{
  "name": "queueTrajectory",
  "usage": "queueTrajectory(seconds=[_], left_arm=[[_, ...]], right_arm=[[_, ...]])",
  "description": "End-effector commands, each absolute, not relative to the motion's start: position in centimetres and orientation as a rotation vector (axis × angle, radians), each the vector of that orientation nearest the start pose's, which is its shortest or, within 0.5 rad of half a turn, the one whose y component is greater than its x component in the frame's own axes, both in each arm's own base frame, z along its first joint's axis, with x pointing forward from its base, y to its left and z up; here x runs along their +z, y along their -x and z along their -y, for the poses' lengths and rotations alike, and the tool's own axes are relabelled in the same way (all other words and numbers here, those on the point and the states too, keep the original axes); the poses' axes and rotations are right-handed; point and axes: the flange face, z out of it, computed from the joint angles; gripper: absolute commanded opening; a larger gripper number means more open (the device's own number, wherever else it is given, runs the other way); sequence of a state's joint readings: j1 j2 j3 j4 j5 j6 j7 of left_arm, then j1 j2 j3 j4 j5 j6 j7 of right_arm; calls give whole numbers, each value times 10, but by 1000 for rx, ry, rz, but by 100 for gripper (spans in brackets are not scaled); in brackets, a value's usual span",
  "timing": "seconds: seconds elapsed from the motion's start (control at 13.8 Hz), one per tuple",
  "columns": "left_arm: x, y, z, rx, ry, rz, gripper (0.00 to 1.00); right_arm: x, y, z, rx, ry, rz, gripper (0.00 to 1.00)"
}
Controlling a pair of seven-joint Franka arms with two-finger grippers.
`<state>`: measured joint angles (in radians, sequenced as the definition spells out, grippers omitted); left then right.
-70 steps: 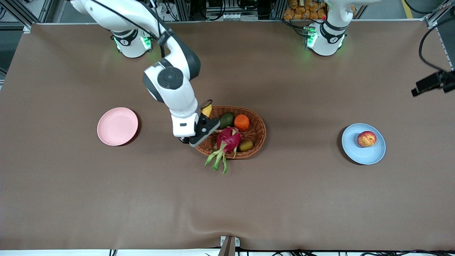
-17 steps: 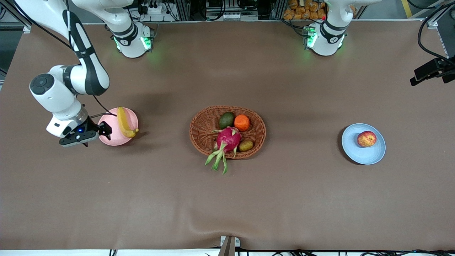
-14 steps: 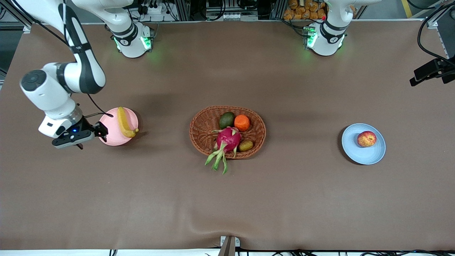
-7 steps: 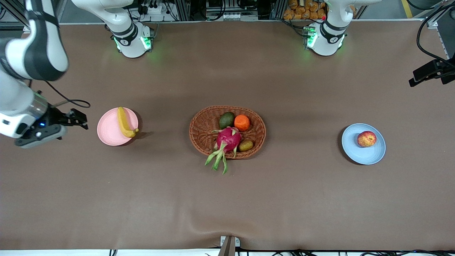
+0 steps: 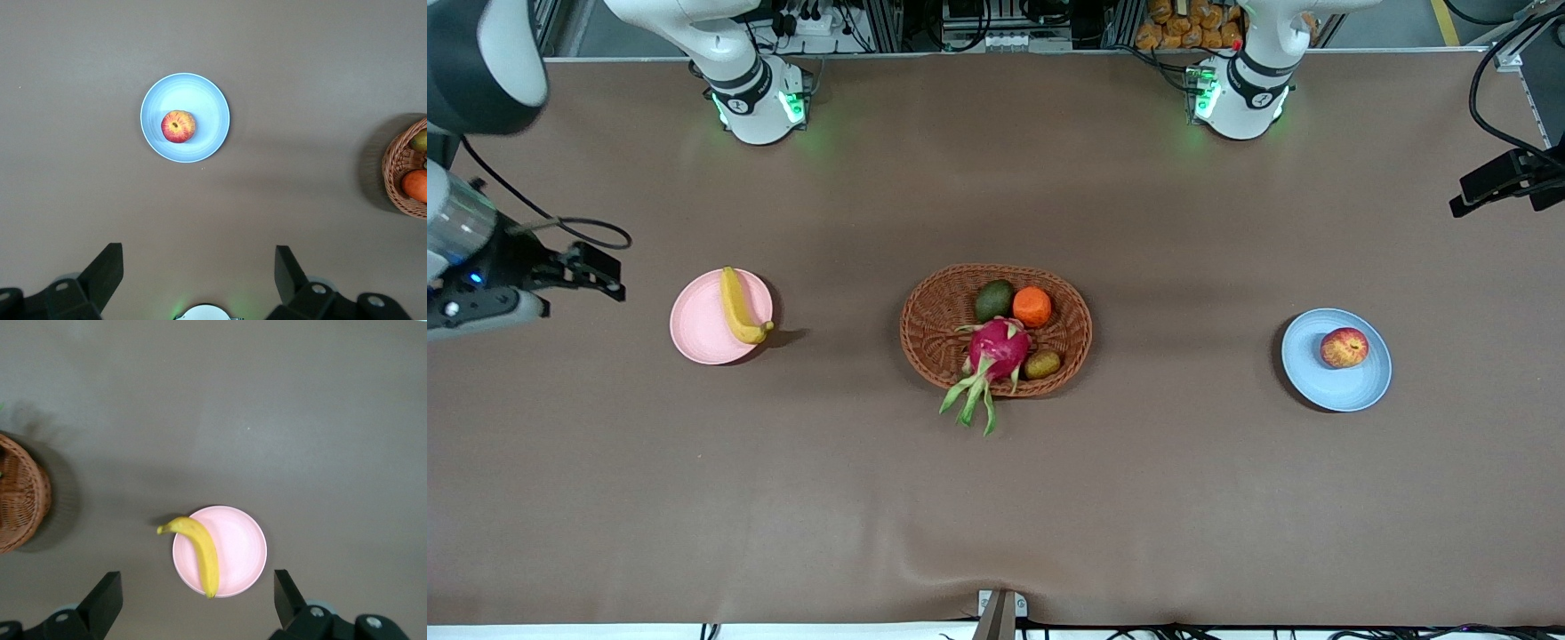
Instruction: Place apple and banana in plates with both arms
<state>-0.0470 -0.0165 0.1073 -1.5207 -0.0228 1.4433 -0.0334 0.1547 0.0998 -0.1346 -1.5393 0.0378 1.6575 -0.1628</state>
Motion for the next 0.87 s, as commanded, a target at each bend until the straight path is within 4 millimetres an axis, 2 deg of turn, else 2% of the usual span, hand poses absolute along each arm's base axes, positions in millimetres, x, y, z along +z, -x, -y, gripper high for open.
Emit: queueTrajectory(seconds=[0.0,0.14,0.22,0.29,0.43,0.58,0.79], left_arm=[[649,-538,-36,84,3149,124,100],[649,-538,-35,84,3151,124,100],[649,-538,-35,84,3151,126,100],[649,-538,-35,84,3150,136,100],[649,-538,-31,84,3150,126,100],[647,-539,-33,89,3151,122,100],[648,-539,-30,87,3150,126,100]], right_arm=[[632,-574,-18,-22,3093,115,100],[660,-554,-12,-72,3086,-11,100],[671,-544,-2,-79,3082,-47,100],[679,-535,8,-77,3079,-72,100],[697,-520,15,-121,3075,-87,100],[697,-509,24,-106,3075,-92,100],[699,-506,23,-99,3074,-86,100]])
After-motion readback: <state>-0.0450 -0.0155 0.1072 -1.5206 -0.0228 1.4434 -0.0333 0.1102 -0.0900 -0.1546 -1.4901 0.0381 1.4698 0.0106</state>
